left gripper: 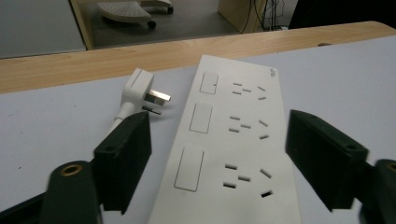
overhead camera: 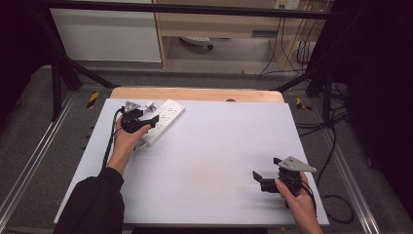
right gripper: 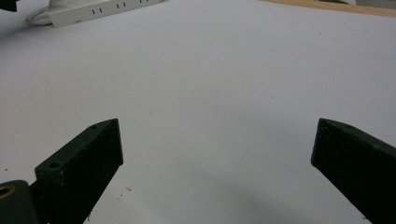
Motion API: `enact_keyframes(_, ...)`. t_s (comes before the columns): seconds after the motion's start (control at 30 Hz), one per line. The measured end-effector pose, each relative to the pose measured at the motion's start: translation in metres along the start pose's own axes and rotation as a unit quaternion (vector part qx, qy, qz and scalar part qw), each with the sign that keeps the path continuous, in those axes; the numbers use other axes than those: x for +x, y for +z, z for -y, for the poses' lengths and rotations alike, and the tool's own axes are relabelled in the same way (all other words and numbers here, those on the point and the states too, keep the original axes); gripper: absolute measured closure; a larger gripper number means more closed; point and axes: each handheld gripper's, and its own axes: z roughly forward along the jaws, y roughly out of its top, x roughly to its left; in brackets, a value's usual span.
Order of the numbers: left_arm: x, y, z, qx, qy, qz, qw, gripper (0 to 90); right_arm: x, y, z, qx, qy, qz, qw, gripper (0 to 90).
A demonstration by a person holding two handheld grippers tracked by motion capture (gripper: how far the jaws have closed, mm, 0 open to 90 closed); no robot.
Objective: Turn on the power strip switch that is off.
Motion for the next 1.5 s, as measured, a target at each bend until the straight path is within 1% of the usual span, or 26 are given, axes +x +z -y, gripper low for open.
enact_keyframes(0.03,0.000,0.000,0.000,0.004,0.003,0.001,1.0000,16.2,0.000,0.000,0.000,0.000,-0.002,0.000,1.0000,2.7)
enact_keyframes(0.07,-0.001,0.000,0.000,0.006,0.005,-0.001,1.0000,16.2,0.000,0.000,0.000,0.000,-0.002,0.000,1.0000,2.7)
enact_keyframes(0.1,-0.001,0.000,0.000,0.008,0.005,-0.002,1.0000,12.7,0.001,0.000,0.000,0.000,-0.001,-0.001,1.0000,2.7)
enact_keyframes(0.13,-0.001,0.000,0.000,0.009,0.003,-0.001,1.0000,12.7,0.001,0.000,0.000,0.000,-0.001,-0.001,1.0000,2.7)
enact_keyframes(0.23,-0.001,-0.001,0.000,0.010,-0.001,0.002,0.9999,8.6,0.001,0.000,0.000,0.001,-0.002,0.002,1.0000,2.7)
enact_keyframes(0.47,-0.001,-0.007,-0.003,0.010,0.001,-0.003,0.9999,8.3,0.001,-0.001,0.000,-0.003,0.000,0.003,1.0000,2.7)
enact_keyframes(0.6,0.002,-0.011,-0.005,0.005,-0.005,-0.006,1.0000,7.6,0.001,-0.001,0.000,-0.001,0.000,0.004,1.0000,2.7)
enact_keyframes(0.73,0.002,-0.015,-0.007,0.007,-0.016,-0.004,0.9998,7.3,0.002,0.000,0.000,0.000,0.002,0.004,1.0000,2.7)
enact_keyframes(0.93,0.001,-0.020,-0.009,0.000,-0.008,-0.007,0.9999,7.3,0.002,0.000,0.000,0.000,-0.001,0.004,1.0000,2.7)
enact_keyframes(1.0,0.001,-0.020,-0.009,0.001,-0.008,-0.006,0.9999,7.4,0.002,0.001,0.000,0.000,0.000,0.004,1.0000,2.7)
enact_keyframes(1.07,0.001,-0.021,-0.009,0.003,-0.013,-0.003,0.9999,7.7,0.001,0.001,0.000,0.000,-0.001,0.004,1.0000,2.7)
enact_keyframes(1.13,0.001,-0.023,-0.010,0.002,-0.010,-0.008,0.9999,7.8,0.001,0.001,0.000,0.000,0.000,0.004,1.0000,2.7)
enact_keyframes(1.17,0.001,-0.024,-0.011,-0.001,-0.012,-0.008,0.9999,8.2,0.001,0.001,0.000,0.000,0.000,0.004,1.0000,2.7)
enact_keyframes(1.27,0.000,-0.028,-0.013,-0.005,-0.012,-0.005,0.9999,8.1,0.002,0.000,0.000,0.000,0.001,0.004,1.0000,2.7)
enact_keyframes(1.33,-0.001,-0.030,-0.014,-0.009,-0.013,0.001,0.9999,8.0,0.001,0.001,0.000,0.001,0.001,0.003,1.0000,2.7)
enact_keyframes(1.5,-0.004,-0.038,-0.017,-0.007,-0.016,0.009,0.9998,7.7,0.002,0.002,0.000,0.002,0.000,0.002,1.0000,2.7)
